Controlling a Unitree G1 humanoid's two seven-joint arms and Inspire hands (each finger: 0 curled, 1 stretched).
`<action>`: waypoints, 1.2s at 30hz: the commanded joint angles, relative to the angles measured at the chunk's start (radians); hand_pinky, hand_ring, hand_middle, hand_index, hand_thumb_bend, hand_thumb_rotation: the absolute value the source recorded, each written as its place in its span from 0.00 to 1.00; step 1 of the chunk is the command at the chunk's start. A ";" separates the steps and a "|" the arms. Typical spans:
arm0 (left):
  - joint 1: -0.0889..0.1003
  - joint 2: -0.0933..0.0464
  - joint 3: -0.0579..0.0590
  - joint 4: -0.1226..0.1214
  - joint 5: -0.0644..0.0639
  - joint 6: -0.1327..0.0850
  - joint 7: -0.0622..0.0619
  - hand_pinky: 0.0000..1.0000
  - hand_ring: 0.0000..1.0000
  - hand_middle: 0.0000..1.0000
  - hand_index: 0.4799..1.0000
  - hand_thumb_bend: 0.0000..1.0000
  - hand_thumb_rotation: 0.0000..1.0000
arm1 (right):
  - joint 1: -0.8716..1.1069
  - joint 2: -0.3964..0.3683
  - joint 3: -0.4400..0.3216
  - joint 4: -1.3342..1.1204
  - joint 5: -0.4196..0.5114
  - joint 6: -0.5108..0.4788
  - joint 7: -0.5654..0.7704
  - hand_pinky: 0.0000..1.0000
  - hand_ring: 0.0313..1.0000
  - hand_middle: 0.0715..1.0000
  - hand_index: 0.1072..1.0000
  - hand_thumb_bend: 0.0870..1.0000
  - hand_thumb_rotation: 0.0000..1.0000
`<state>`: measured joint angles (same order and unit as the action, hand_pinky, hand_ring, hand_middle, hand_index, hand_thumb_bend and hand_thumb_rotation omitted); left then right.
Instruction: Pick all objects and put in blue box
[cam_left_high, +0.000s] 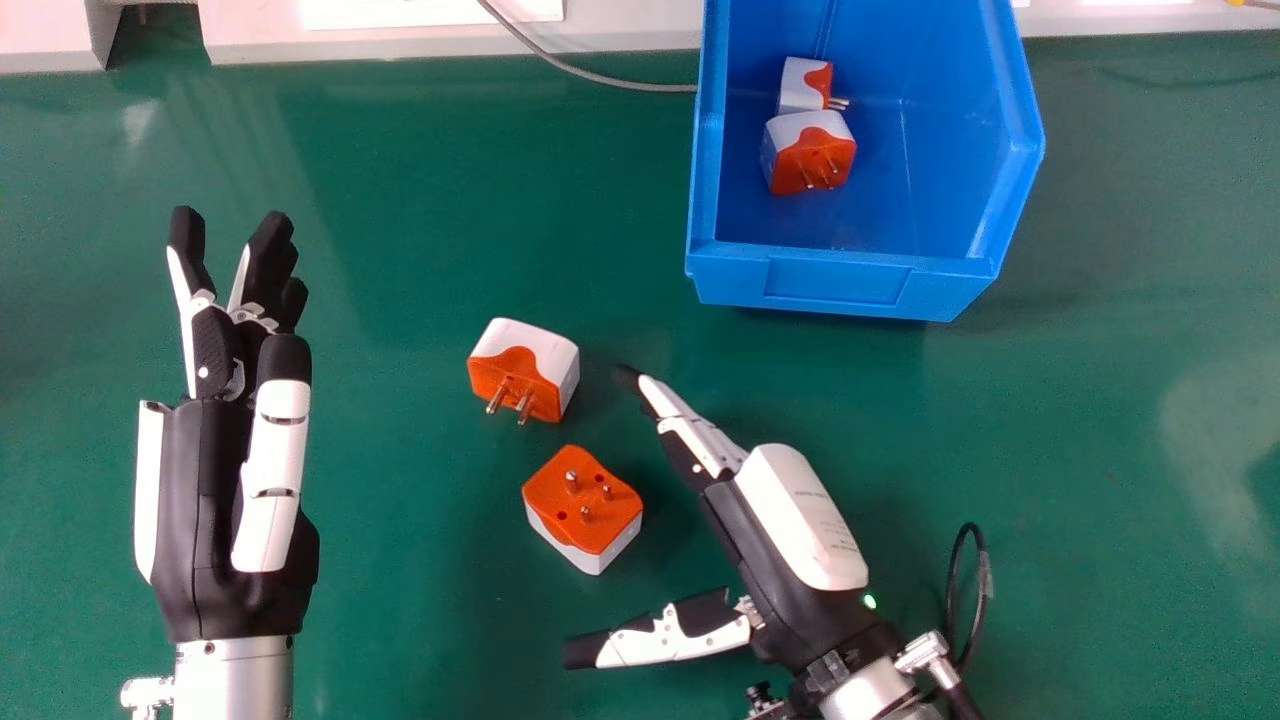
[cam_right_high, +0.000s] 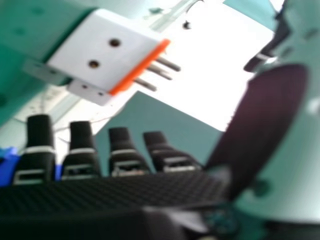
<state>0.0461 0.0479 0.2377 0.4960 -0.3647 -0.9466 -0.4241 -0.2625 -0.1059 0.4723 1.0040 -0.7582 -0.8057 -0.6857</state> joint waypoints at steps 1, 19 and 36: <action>-0.007 -0.001 -0.004 -0.011 -0.006 -0.010 -0.005 1.00 0.98 0.96 0.89 0.39 0.73 | -0.017 0.002 0.009 -0.003 0.001 -0.003 -0.025 0.77 0.88 0.92 0.93 1.00 0.42; -0.005 -0.003 -0.003 -0.009 -0.017 -0.009 -0.019 1.00 0.98 0.96 0.90 0.38 0.73 | -0.022 0.066 0.079 0.068 -0.021 0.012 -0.162 0.71 0.82 0.89 0.93 1.00 0.38; 0.001 0.000 -0.003 -0.014 -0.021 -0.004 -0.026 1.00 0.99 0.96 0.90 0.38 0.72 | -0.085 0.094 0.095 0.220 -0.015 0.133 -0.162 0.71 0.82 0.88 0.92 1.00 0.41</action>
<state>0.0460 0.0472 0.2372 0.4958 -0.3821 -0.9459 -0.4455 -0.3512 -0.0024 0.5706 1.1980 -0.7904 -0.7135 -0.8713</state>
